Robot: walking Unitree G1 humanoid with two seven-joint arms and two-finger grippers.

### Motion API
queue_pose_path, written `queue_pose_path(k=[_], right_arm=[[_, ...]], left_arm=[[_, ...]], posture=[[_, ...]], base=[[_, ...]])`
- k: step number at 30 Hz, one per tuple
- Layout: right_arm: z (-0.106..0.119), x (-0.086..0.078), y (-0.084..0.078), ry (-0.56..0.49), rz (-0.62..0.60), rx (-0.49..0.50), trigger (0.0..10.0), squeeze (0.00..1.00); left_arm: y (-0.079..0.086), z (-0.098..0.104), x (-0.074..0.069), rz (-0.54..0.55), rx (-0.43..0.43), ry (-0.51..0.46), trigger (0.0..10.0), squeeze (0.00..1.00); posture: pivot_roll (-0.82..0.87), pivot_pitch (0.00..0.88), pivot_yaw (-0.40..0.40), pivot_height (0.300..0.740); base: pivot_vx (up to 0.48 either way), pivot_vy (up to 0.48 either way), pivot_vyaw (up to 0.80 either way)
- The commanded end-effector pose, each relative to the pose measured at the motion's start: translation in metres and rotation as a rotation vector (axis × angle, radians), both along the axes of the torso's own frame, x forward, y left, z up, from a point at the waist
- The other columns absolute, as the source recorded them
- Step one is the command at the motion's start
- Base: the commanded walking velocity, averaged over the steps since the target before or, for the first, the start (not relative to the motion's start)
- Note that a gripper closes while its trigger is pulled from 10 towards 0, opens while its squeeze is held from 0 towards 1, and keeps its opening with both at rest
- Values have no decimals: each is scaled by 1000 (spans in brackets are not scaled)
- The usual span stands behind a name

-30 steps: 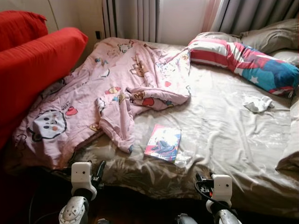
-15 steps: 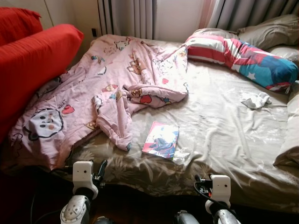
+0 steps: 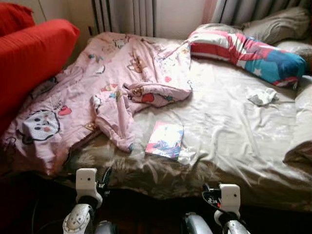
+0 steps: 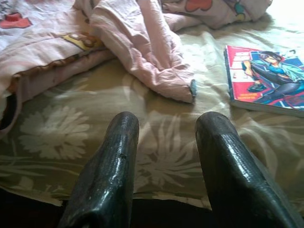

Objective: Clean up the room

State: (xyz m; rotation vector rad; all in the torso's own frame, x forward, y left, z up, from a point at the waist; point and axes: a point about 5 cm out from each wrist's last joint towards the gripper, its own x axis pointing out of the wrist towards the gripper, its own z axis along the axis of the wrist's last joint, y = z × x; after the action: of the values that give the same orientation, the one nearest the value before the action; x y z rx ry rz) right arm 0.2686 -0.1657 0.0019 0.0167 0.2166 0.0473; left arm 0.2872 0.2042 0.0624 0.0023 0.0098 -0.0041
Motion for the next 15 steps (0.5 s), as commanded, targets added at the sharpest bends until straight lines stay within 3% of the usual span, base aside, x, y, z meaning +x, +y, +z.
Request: queue_pose_path(k=[1,5,7,15], right_arm=[[-2,-2,1,2,19,-5,10000,0],[-3,-3,3,2,29,-5,10000,0],[-4,-4,4,11,11,36,10000,0],[-5,-4,7,12,24,33,10000,0]], left_arm=[[-3,-2,-1,-11,3,14,10000,0],[-3,-1,-1,-14,4,13,10000,0],[-3,-1,0,-18,3,12,10000,0],[-5,0,1,-31,1,11,10000,0]], posture=[[6,192,-46,554],[7,189,-44,554],[7,182,-42,554],[7,174,-38,554]], base=[[0,0,481],[0,0,661],[127,0,0],[284,0,0]])
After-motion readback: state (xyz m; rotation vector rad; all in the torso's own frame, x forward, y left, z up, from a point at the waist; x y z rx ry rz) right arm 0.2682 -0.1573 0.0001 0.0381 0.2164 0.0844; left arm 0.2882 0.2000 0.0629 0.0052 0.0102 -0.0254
